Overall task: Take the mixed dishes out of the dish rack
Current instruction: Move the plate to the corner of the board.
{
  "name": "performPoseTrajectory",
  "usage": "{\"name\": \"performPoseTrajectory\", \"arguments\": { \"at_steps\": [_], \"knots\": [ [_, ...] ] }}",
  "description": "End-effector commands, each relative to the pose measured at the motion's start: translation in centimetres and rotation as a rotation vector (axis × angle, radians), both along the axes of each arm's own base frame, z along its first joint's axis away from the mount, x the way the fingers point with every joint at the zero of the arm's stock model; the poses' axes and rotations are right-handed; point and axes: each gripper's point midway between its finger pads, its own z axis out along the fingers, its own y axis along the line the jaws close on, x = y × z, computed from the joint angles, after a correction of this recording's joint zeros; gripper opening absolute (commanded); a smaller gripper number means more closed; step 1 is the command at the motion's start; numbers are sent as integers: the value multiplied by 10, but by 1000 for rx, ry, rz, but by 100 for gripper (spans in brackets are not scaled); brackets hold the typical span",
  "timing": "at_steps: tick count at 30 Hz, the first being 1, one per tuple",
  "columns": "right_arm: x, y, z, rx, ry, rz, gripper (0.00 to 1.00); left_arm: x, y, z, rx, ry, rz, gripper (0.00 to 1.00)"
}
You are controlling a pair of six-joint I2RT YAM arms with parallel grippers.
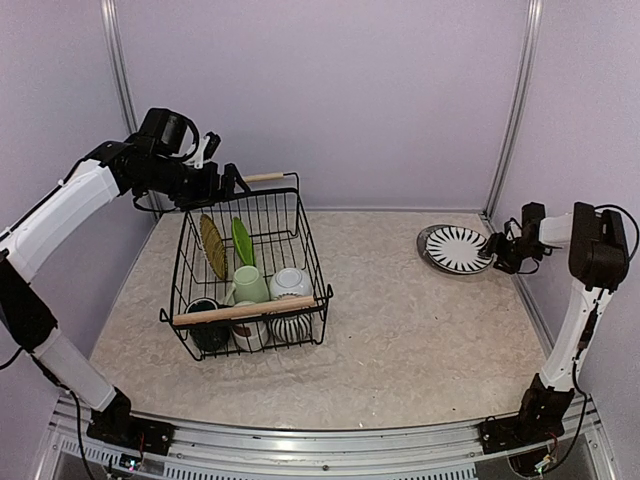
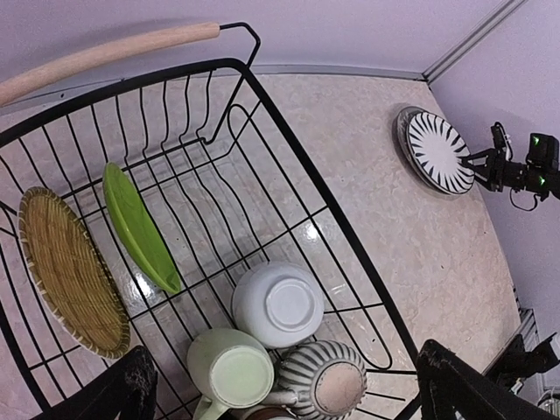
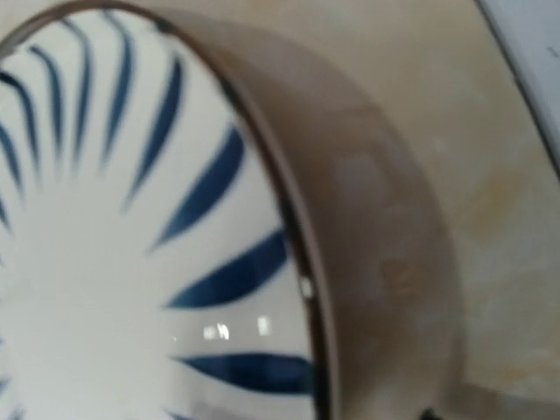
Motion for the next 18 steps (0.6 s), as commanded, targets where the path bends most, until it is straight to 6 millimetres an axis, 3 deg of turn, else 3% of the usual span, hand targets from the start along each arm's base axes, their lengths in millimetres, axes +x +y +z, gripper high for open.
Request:
{"name": "performPoseTrajectory", "arguments": {
  "at_steps": [1,4,9,11,18],
  "knots": [
    [-6,4,-3,-44,34,2,53,2,4,9,18,-39,20,99],
    [1,14,-1,-59,31,25,46,4,13,8,36,-46,63,99],
    [12,29,9,-98,-1,64,46,13,37,-1,58,-10,172,99],
    [11,24,12,-123,6,42,48,17,48,-8,68,15,218,99],
    [-20,6,25,-248,30,-8,81,33,79,-37,124,80,308,99]
  ]
}}
